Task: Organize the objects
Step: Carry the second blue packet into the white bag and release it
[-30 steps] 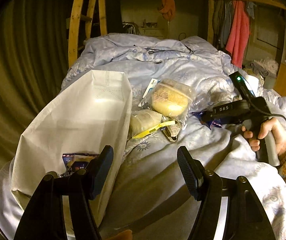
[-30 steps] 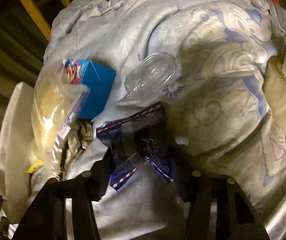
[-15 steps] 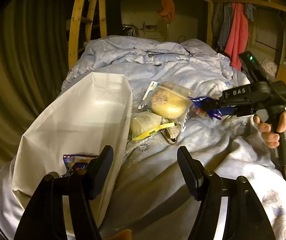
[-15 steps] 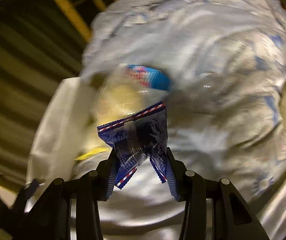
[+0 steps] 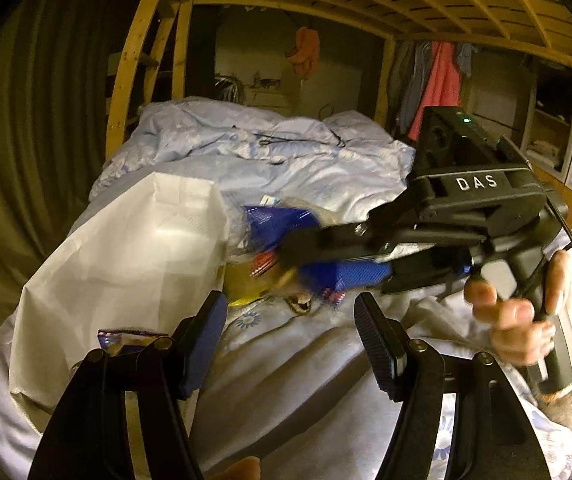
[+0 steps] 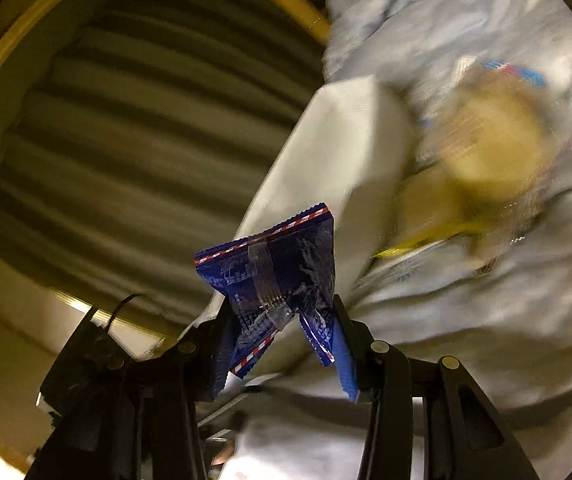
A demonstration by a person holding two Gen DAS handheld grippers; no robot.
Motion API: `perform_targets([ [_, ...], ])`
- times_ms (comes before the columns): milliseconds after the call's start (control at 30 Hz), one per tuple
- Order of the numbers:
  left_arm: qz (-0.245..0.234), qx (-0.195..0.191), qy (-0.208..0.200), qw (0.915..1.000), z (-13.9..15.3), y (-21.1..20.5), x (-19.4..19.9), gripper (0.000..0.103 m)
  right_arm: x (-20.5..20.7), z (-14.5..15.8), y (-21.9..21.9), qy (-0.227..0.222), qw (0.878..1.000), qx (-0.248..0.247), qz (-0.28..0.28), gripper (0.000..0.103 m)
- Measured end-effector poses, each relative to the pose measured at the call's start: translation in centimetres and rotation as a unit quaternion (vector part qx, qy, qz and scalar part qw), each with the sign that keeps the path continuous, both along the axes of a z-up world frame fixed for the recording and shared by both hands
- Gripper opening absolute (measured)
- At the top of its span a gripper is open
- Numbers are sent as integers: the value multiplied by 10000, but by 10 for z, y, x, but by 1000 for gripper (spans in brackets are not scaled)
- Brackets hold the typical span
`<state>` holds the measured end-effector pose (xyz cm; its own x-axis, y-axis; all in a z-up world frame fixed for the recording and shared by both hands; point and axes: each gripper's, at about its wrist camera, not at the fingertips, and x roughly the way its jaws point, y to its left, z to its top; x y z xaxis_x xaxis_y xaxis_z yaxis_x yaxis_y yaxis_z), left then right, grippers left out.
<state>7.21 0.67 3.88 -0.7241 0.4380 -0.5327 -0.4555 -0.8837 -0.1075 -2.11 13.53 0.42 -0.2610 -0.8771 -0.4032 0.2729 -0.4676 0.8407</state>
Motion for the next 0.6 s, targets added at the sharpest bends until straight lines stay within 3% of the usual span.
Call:
perform_targets([
  [167, 134, 44, 8, 9999, 1, -3, -2, 66, 8, 4, -27, 96, 9987, 32, 495, 41],
  [233, 247, 140, 49, 9996, 2, -9, -3, 54, 10, 4, -31, 111, 9984, 68, 552, 41],
  [267, 370, 179, 61, 9991, 3, -13, -4, 42, 10, 5, -31, 130, 9986, 59, 507, 41],
  [333, 289, 353, -26, 9990, 2, -18, -8, 41, 9, 4, -30, 120, 9986, 16, 509, 42],
  [600, 497, 305, -75, 9983, 5, -24, -12, 39, 13, 4, -25, 96, 9994, -168, 295, 47],
])
